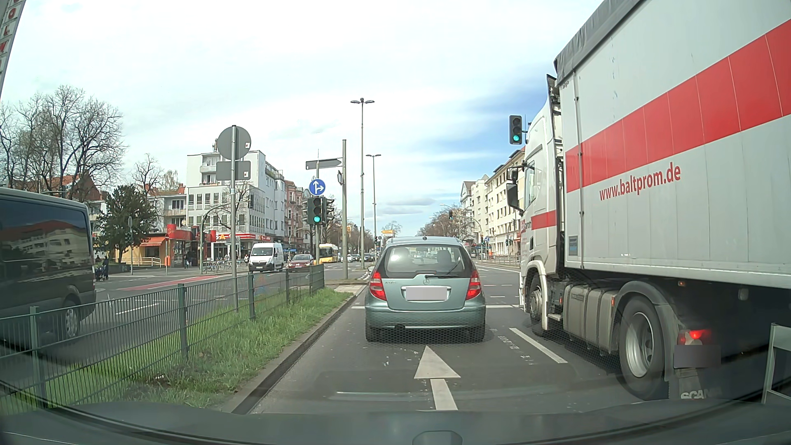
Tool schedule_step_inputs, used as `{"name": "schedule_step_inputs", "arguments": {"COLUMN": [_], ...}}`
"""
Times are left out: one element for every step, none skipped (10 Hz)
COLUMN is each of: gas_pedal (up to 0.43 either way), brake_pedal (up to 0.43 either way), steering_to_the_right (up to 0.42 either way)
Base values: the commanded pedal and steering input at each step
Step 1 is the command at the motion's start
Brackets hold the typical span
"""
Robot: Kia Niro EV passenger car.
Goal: Follow the waypoints while adhering to traffic rules and regulations
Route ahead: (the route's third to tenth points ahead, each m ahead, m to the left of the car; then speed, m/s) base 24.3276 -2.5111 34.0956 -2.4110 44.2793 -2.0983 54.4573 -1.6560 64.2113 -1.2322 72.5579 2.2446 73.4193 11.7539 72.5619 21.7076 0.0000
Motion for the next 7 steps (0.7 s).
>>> {"name": "schedule_step_inputs", "arguments": {"gas_pedal": [0.079,0.087,0.087,0.087,0.087,0.087,0.087], "brake_pedal": [0.000,0.000,0.000,0.000,0.000,0.000,0.000], "steering_to_the_right": [0.002,0.002,0.002,0.002,0.002,0.002,0.002]}}
